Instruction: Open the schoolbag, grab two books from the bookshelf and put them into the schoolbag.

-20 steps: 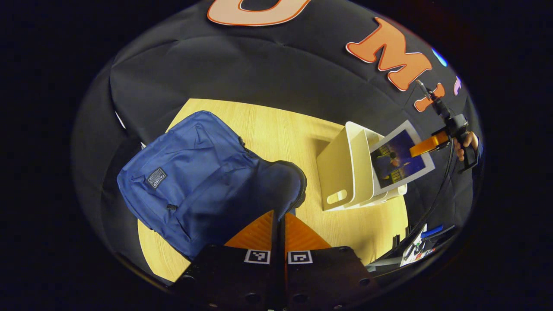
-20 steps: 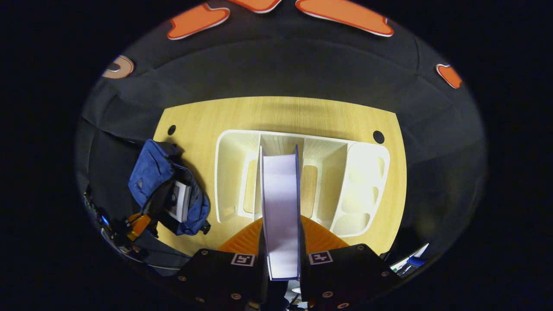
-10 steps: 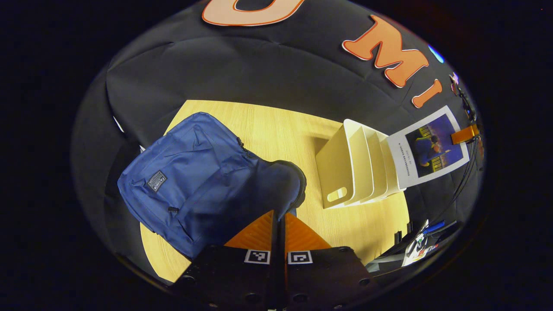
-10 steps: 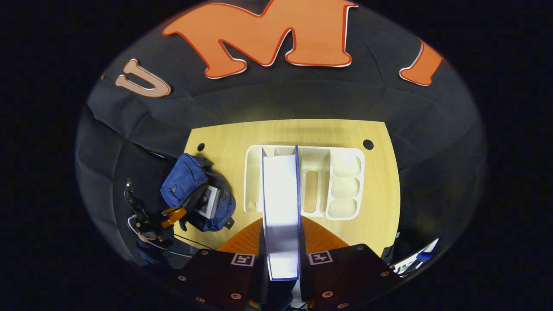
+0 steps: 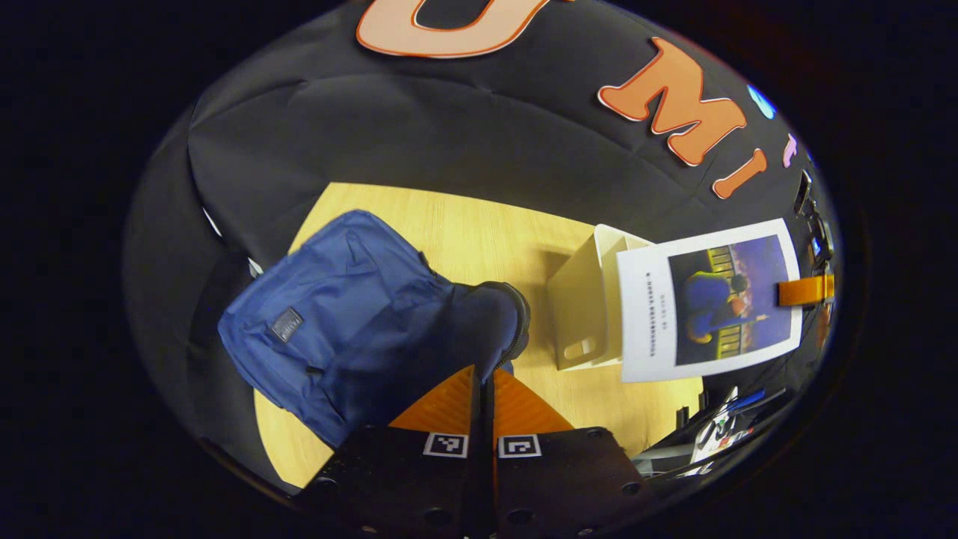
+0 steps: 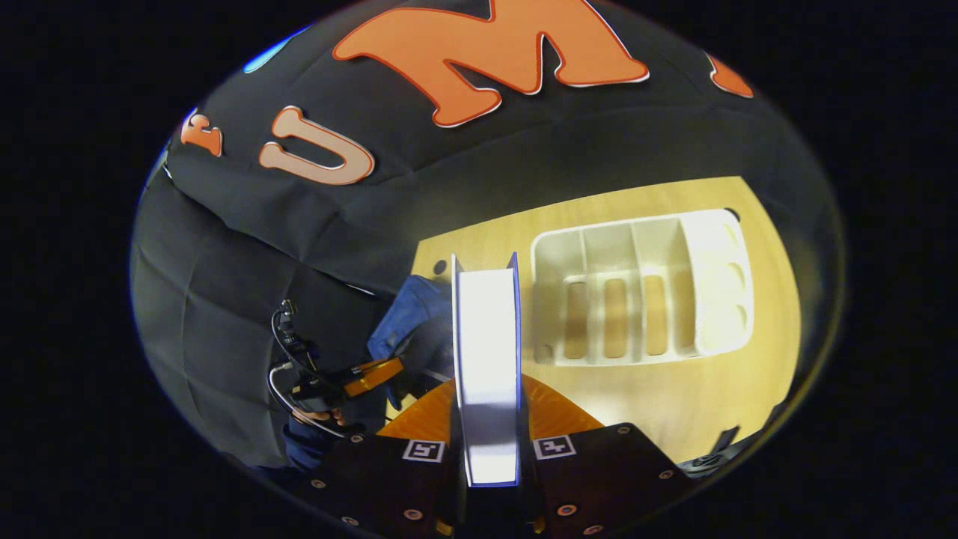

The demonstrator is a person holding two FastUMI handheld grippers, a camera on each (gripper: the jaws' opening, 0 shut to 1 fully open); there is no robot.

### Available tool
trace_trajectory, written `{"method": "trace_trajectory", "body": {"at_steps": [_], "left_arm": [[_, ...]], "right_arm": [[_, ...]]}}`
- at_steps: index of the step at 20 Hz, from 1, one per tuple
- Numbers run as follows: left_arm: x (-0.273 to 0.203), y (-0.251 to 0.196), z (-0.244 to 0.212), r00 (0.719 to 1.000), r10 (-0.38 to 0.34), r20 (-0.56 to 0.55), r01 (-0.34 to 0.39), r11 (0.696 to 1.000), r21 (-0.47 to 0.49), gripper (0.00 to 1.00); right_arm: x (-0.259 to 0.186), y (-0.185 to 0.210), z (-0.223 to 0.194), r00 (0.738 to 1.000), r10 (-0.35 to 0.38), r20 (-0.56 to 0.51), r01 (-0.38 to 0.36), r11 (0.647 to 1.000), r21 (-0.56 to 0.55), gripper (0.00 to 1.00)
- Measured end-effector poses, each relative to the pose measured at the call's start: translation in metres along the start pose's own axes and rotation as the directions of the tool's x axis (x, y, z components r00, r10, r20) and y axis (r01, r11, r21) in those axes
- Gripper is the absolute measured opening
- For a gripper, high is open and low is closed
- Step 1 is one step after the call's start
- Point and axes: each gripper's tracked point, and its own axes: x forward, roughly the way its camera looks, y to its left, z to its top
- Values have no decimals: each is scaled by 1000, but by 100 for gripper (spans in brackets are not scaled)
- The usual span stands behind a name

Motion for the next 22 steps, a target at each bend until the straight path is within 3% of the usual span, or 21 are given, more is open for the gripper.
{"method": "trace_trajectory", "body": {"at_steps": [7, 14, 19, 22], "left_arm": [[-21, 11, 34, 999, 32, 34, -33, 998, 53, 1], [-22, 12, 40, 999, 29, 21, -29, 999, 40, 1], [-18, 2, 36, 1000, 13, -12, -11, 996, 87, 1], [-16, -6, 36, 1000, 10, -25, -7, 993, 120, 1]], "right_arm": [[72, 43, -52, 984, 179, 5, -179, 977, 115, 28], [155, 42, -94, 986, 152, 61, -162, 960, 226, 28], [206, 57, -131, 976, 215, 27, -214, 938, 272, 28], [232, 69, -131, 966, 246, 82, -259, 912, 319, 28]]}}
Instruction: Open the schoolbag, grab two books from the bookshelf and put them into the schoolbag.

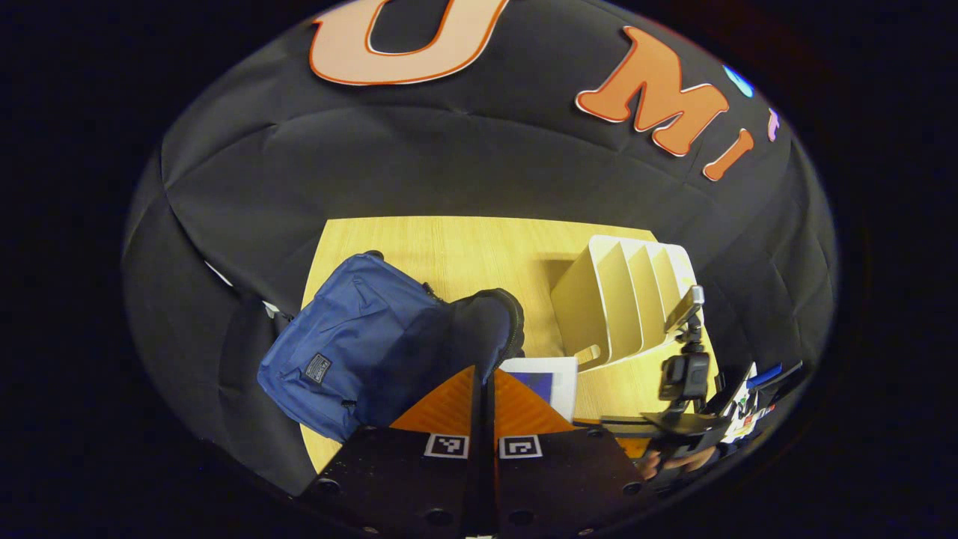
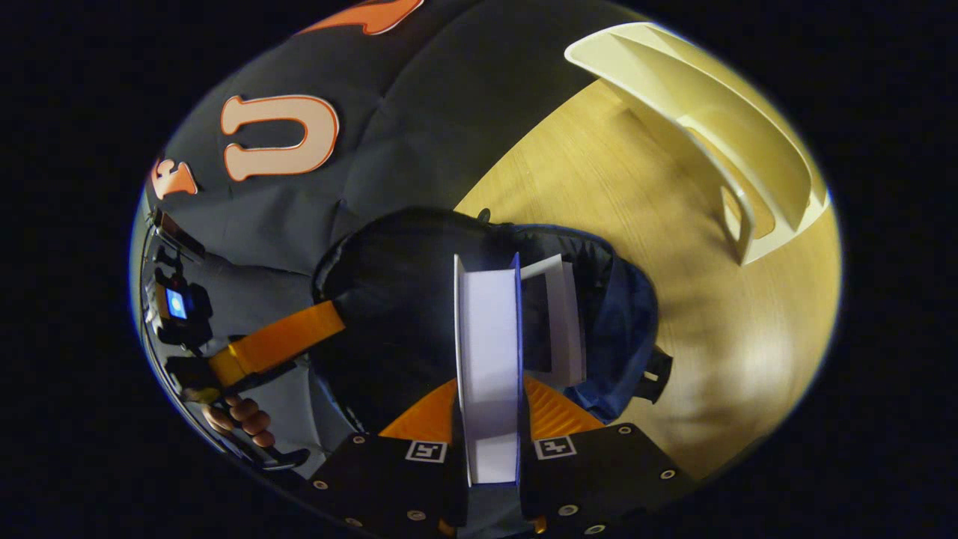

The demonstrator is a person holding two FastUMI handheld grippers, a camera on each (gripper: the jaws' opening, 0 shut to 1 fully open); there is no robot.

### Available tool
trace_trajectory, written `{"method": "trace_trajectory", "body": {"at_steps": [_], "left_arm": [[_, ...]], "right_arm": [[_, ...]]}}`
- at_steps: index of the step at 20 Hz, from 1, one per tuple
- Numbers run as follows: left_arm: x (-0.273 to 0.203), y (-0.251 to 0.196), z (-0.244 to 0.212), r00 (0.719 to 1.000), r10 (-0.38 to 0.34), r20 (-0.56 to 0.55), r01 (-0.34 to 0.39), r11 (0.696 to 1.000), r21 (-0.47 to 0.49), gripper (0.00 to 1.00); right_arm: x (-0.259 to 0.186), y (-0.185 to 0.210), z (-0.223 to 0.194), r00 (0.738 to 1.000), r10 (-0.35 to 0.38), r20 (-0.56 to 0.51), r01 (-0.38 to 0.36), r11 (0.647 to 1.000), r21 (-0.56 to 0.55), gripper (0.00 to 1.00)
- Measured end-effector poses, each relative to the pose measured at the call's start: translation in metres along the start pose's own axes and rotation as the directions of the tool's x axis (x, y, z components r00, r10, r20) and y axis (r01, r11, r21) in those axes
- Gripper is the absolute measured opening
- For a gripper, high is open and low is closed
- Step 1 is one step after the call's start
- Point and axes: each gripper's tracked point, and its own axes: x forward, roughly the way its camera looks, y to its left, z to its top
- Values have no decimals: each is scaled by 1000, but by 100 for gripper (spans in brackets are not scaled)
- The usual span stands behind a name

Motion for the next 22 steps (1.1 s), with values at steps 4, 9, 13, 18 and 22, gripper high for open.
{"method": "trace_trajectory", "body": {"at_steps": [4, 9, 13, 18, 22], "left_arm": [[3, -8, 0, 1000, -5, -14, 5, 1000, 31, 1], [14, -26, -4, 999, -4, -52, 10, 994, 113, 1], [17, -39, -10, 996, 2, -85, 15, 980, 201, 1], [22, -52, -20, 994, 1, -113, 27, 968, 251, 1], [17, -46, -24, 993, 21, -116, 11, 964, 267, 1]], "right_arm": [[22, -5, 2, 998, 50, 46, -53, 996, 67, 28], [51, -12, 7, 992, 109, 60, -114, 990, 78, 28], [66, -15, 18, 988, 107, 110, -116, 990, 80, 29], [81, -10, 23, 985, 89, 151, -103, 991, 89, 28], [94, -8, 10, 989, 46, 140, -61, 993, 106, 35]]}}
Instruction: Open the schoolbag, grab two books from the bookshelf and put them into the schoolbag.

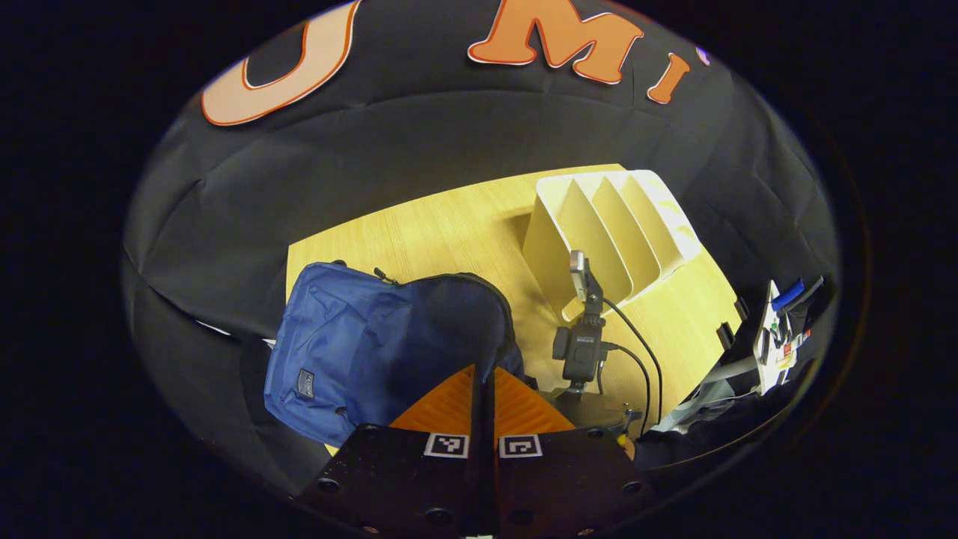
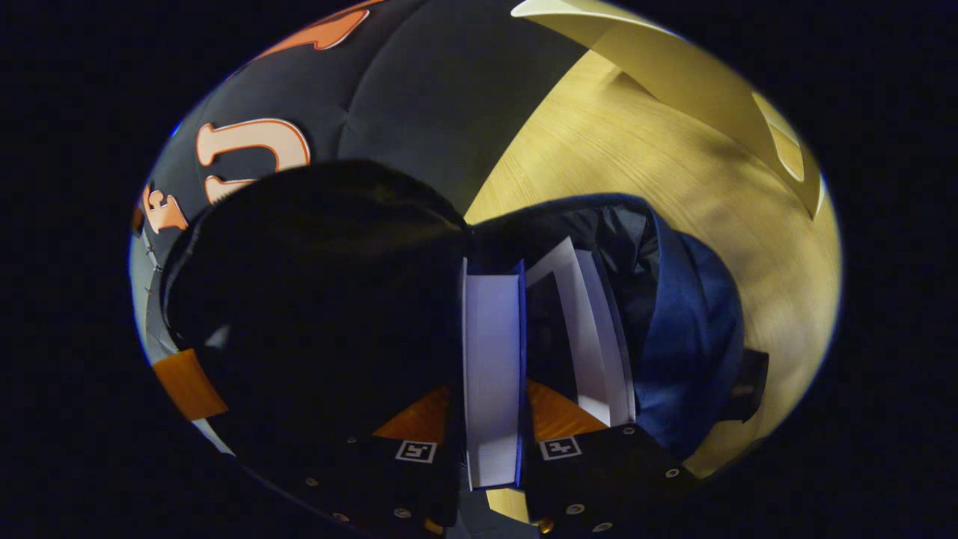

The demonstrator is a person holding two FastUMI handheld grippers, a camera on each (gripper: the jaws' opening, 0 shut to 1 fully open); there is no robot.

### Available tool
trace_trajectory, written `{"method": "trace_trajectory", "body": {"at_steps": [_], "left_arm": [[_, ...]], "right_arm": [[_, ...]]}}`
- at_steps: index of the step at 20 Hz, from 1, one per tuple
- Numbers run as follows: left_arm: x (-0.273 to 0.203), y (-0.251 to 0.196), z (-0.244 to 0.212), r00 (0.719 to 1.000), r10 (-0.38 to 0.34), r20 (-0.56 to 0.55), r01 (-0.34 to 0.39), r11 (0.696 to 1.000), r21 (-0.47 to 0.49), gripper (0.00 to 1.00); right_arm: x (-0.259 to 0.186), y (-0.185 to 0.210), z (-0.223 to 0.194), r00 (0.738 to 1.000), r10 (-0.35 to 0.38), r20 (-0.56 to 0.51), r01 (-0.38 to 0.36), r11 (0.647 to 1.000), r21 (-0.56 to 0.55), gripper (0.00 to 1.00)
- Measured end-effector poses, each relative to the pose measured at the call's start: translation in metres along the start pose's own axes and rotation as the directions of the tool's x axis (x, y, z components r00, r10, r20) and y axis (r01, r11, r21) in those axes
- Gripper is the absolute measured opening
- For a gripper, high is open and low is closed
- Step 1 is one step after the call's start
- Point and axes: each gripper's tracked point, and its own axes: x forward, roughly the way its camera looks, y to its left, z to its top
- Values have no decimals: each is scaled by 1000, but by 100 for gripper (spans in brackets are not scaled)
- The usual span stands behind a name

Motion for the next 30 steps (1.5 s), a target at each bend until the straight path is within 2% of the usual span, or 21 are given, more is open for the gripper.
{"method": "trace_trajectory", "body": {"at_steps": [2, 4, 5, 6, 11, 12, 14, 15, 18, 19, 21, 22, 23, 24, 27, 30], "left_arm": [[-1, 4, 0, 1000, -2, 8, 2, 1000, -21, 1], [-1, 9, -1, 1000, 0, 13, 1, 999, -50, 1], [-1, 12, -2, 1000, 2, 16, -1, 998, -61, 1], [-2, 14, -4, 1000, 3, 17, -2, 998, -69, 1], [0, 15, 2, 999, 3, 41, 1, 995, -102, 1], [0, 16, 1, 999, 4, 45, 1, 994, -108, 1], [0, 14, 0, 999, -1, 44, 6, 994, -113, 1], [1, 13, -1, 999, -1, 39, 6, 994, -107, 1], [4, 8, -3, 999, -15, 35, 19, 993, -113, 1], [4, 8, -3, 999, -12, 34, 16, 994, -113, 1], [4, 8, -1, 999, -8, 38, 13, 993, -116, 1], [4, 9, 0, 999, -6, 44, 12, 992, -123, 1], [4, 11, 0, 999, -2, 46, 8, 991, -135, 1], [6, 13, -2, 999, 6, 48, 1, 989, -145, 1], [10, 13, -7, 997, 39, 62, -31, 991, -129, 2], [25, 1, -19, 997, 52, 51, -44, 989, -143, 10]], "right_arm": [[0, -1, 2, 1000, -11, 6, 11, 1000, 4, 35], [0, -10, 2, 998, -60, -9, 60, 998, 10, 29], [1, -19, 0, 994, -112, -17, 112, 994, -8, 49], [-2, -27, 4, 988, -153, -9, 152, 988, -19, 47], [-24, -50, 29, 962, -269, 52, 272, 960, -67, 68], [-24, -53, 29, 963, -266, 50, 269, 961, -70, 71], [-16, -50, 4, 970, -233, -69, 231, 972, -34, 74], [-21, -54, 4, 963, -262, -60, 260, 965, -45, 74], [-11, -50, -13, 971, -219, -93, 213, 975, -68, 75], [-10, -53, -21, 969, -207, -132, 200, 978, -65, 60], [-12, -57, -31, 966, -196, -166, 188, 980, -62, 60], [-16, -52, -24, 971, -199, -132, 189, 979, -82, 76], [-21, -49, -17, 972, -209, -103, 198, 974, -108, 58], [-32, -43, -9, 973, -212, -92, 200, 972, -122, 73], [-65, -34, 20, 973, -229, -22, 222, 958, -181, 73], [-108, -29, 64, 964, -245, 102, 264, 916, -303, 75]]}}
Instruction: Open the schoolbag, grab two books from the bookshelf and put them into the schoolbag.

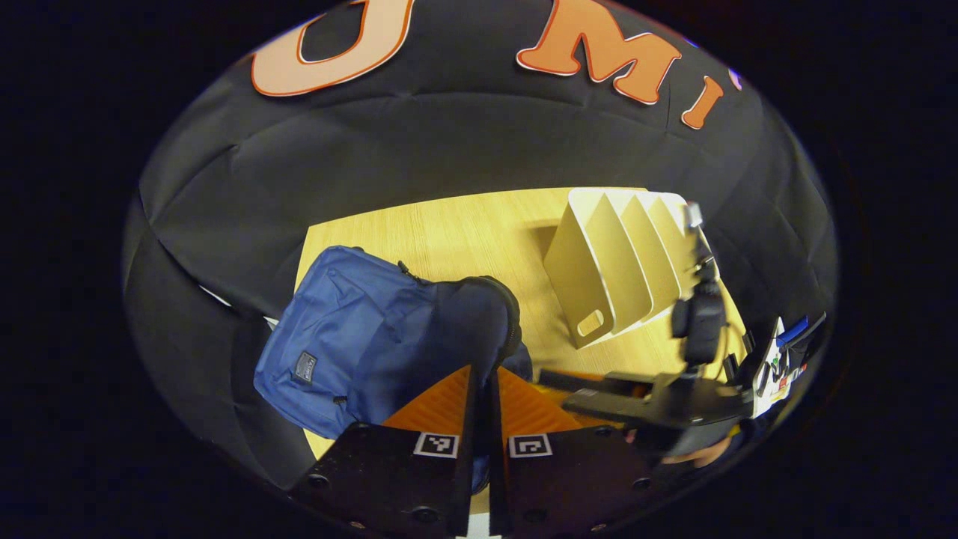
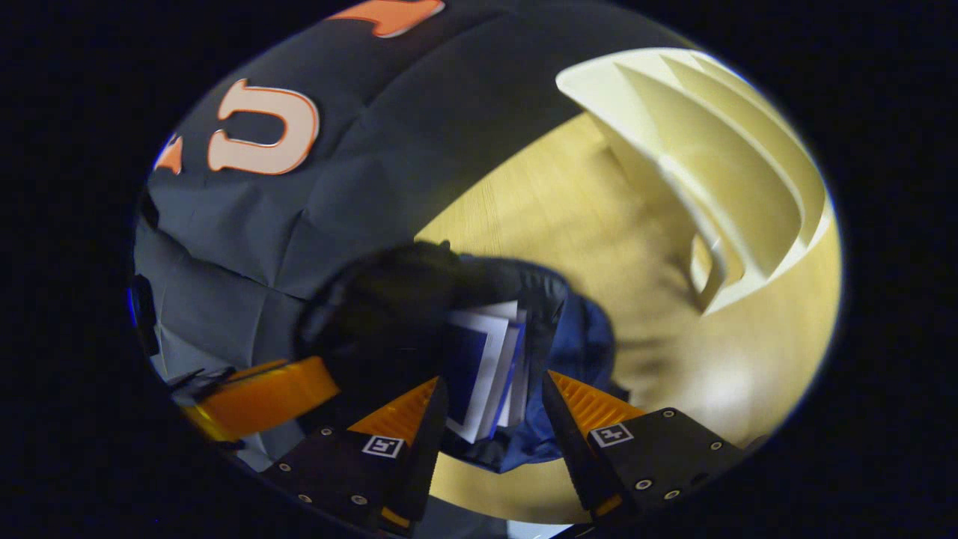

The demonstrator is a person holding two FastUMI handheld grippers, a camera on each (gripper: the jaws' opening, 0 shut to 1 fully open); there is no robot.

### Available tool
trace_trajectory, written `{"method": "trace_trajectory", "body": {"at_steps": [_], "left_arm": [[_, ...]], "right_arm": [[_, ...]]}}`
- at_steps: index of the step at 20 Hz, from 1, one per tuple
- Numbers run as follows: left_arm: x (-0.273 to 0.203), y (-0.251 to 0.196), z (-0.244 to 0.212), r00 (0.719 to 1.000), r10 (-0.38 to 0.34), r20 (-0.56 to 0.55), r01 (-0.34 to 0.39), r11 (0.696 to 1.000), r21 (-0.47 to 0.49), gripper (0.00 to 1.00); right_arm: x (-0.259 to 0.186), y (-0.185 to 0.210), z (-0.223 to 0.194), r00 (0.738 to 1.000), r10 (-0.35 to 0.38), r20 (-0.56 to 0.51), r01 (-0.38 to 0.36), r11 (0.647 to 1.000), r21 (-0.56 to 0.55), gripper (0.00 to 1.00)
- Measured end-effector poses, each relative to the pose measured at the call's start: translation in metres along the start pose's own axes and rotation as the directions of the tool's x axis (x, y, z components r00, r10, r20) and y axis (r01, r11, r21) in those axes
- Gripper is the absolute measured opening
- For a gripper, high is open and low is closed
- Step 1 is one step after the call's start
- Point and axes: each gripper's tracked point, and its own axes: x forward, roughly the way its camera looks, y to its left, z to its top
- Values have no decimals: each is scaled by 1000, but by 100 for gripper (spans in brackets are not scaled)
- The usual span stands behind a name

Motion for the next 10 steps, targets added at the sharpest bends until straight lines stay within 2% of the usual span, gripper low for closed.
{"method": "trace_trajectory", "body": {"at_steps": [4, 5, 7, 10], "left_arm": [[12, -22, -13, 1000, -9, 15, 10, 999, -45, 16], [16, -32, -15, 1000, -22, 21, 23, 998, -66, 19], [16, -41, -12, 999, -18, 33, 22, 994, -109, 32], [10, -49, 2, 994, 22, 111, -6, 990, -144, 33]], "right_arm": [[-50, -30, 64, 987, -63, 147, 78, 992, -99, 78], [-63, -38, 81, 980, -76, 186, 101, 987, -128, 78], [-91, -55, 113, 960, -107, 257, 156, 972, -178, 79], [-134, -78, 150, 929, -135, 345, 225, 946, -235, 81]]}}
